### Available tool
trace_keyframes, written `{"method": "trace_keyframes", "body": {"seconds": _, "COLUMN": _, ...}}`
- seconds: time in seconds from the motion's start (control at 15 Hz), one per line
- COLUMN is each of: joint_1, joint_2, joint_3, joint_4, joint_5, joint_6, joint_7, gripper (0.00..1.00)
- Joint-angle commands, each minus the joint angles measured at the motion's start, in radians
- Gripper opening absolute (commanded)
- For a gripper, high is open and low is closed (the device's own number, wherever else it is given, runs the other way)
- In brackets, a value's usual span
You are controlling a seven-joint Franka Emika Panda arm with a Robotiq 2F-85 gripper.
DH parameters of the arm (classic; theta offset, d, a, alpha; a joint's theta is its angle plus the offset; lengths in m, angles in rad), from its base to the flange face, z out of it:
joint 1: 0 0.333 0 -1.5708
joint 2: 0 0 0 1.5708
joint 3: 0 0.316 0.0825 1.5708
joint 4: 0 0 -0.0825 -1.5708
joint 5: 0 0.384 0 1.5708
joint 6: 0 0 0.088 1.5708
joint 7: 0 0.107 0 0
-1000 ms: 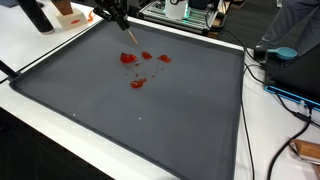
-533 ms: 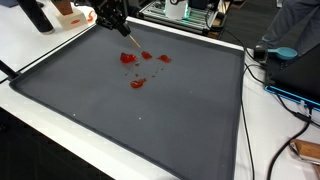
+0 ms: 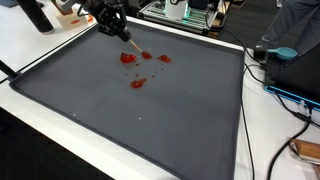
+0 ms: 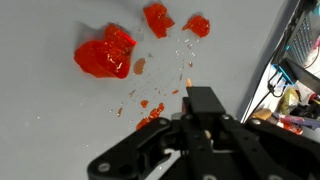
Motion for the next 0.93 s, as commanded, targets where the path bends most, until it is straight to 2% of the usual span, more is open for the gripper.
{"method": "trace_keyframes", "body": {"seconds": 0.0, "joint_1": -0.035, "joint_2": 0.038, "joint_3": 0.011, "joint_4": 0.030, "joint_5": 0.041, "joint_6": -0.060, "joint_7": -0.039, "gripper": 0.03}}
{"method": "trace_keyframes", "body": {"seconds": 0.87, "joint_1": -0.053, "joint_2": 0.103, "joint_3": 0.003, "joint_4": 0.073, "joint_5": 0.080, "joint_6": -0.116, "joint_7": -0.001, "gripper": 0.03}}
